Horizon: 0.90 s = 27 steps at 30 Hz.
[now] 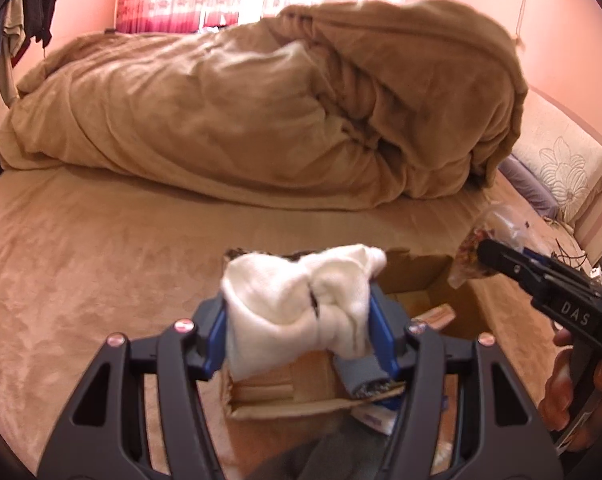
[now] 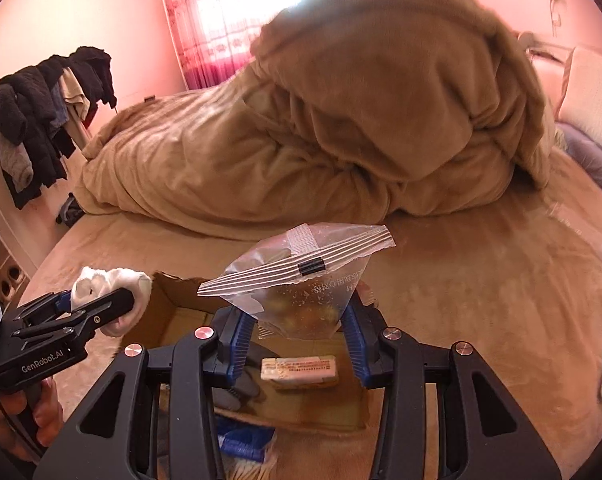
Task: Organize objects
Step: 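Place the zip bag and white sock into the box and open both tools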
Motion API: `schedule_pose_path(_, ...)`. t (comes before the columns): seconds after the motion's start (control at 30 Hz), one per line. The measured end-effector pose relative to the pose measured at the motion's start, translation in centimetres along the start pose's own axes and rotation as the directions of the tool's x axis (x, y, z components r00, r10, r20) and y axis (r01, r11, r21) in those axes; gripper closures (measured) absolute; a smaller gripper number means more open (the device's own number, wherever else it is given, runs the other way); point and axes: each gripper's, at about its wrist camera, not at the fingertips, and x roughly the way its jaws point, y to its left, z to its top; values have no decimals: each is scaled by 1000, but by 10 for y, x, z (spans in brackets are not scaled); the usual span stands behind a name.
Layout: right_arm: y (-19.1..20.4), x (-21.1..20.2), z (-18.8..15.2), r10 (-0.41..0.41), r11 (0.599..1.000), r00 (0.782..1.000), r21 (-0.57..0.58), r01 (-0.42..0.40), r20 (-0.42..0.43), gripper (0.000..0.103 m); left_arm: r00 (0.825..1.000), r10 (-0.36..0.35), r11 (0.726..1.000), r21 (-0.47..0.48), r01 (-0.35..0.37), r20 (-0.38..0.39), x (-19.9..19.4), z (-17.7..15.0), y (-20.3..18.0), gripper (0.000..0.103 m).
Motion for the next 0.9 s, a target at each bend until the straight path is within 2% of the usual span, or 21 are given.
schedule_pose_path(0.2,-4,35,-11,16,999,1000,27,-16,-22,59,1000,-3,1000,9,3,-28,30,-3,0,43)
schedule_pose_path(0.37,-5,48,-21,10,999,999,32,-9,-43,59,998,-6,1000,14,7,-67,47,-9,0,43)
schedule_pose_path(0.53,-12,57,-33,4,998,996,62,2,-89,58,994,3,1000,12,-2,-107,57,-17,-3,37)
schedule_pose_path(0.57,-13,58,-33,2,998,996,66,5,-94,57,994,8,1000,15,-6,-107,57,-18,-4,36)
schedule_pose_path(0.63,-14,59,-34,-11,998,995,60,17,-102,44,994,9,1000,12,-8,-108,55,-17,-5,33)
schedule_pose_path(0.7,-13,56,-33,-12,998,996,59,18,-93,37,994,6,1000,0,-6,-109,52,-16,-4,30)
schedule_pose_path(0.83,-13,46,-31,4,998,998,65,0,-68,37,995,3,1000,-9,-4,-95,40,-15,-5,24)
schedule_pose_path(0.9,-12,39,-30,3,998,998,68,1,-59,37,996,1,1000,-11,-2,-92,34,-14,-5,24)
